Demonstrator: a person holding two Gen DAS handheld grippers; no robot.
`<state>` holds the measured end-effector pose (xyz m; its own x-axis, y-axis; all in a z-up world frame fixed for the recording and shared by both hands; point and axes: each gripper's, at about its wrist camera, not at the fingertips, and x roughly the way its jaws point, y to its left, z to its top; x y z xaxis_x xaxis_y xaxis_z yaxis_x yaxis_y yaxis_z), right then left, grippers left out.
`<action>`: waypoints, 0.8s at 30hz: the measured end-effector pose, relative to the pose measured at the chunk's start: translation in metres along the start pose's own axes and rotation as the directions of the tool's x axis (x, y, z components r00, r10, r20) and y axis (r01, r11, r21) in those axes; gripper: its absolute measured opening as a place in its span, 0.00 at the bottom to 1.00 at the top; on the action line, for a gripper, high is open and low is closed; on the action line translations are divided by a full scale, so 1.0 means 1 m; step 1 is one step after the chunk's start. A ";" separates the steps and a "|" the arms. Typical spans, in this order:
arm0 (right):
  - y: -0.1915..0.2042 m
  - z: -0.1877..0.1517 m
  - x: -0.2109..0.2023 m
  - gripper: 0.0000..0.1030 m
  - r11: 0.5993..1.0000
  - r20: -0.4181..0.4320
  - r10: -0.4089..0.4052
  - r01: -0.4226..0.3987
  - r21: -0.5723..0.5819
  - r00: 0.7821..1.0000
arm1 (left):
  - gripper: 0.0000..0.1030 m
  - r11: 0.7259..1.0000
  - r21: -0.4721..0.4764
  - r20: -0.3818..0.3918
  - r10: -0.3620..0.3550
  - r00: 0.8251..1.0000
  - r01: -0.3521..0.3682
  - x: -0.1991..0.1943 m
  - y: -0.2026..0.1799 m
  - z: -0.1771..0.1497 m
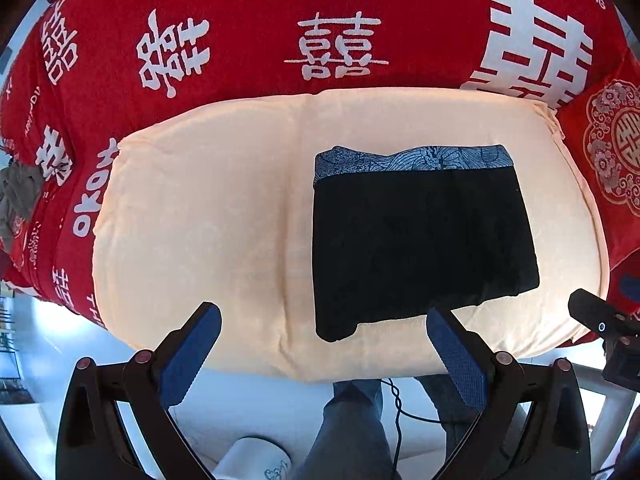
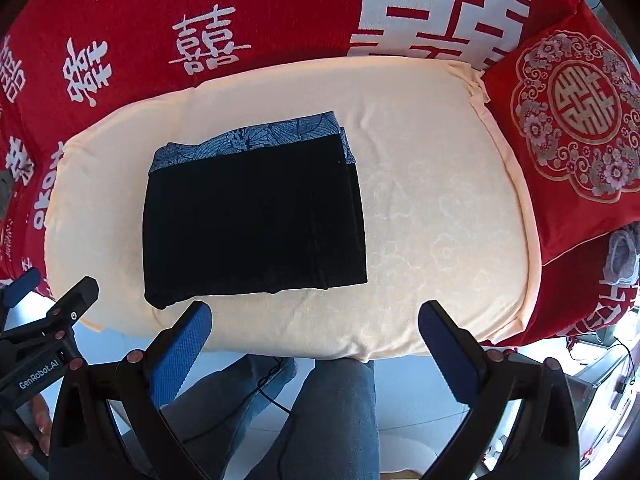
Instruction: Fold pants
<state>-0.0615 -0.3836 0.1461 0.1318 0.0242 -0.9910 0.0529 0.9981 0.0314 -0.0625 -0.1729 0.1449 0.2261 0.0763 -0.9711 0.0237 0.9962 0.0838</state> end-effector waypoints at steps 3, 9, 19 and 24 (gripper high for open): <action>0.003 0.000 -0.003 1.00 1.000 0.003 -0.013 0.013 -0.005 1.000 | 1.00 1.000 0.003 0.000 -0.006 1.000 0.006 0.000 0.001 0.001; 0.006 0.003 -0.006 1.00 1.000 0.000 -0.029 0.029 -0.013 1.000 | 1.00 1.000 0.001 0.007 -0.018 1.000 0.018 -0.003 0.002 0.001; 0.017 0.008 -0.012 1.00 0.999 0.010 -0.045 0.045 -0.026 0.999 | 1.00 1.000 -0.002 0.002 -0.027 1.000 0.027 -0.004 0.008 0.001; 0.018 0.008 -0.014 1.00 0.998 0.009 -0.049 0.049 -0.028 0.999 | 1.00 1.000 -0.004 0.004 -0.028 1.000 0.028 -0.006 0.009 0.002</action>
<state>-0.0543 -0.3660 0.1615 0.1384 -0.0249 -0.9901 0.0318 0.9993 -0.0207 -0.0617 -0.1641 0.1515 0.2290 0.0479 -0.9723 0.0259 0.9981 0.0553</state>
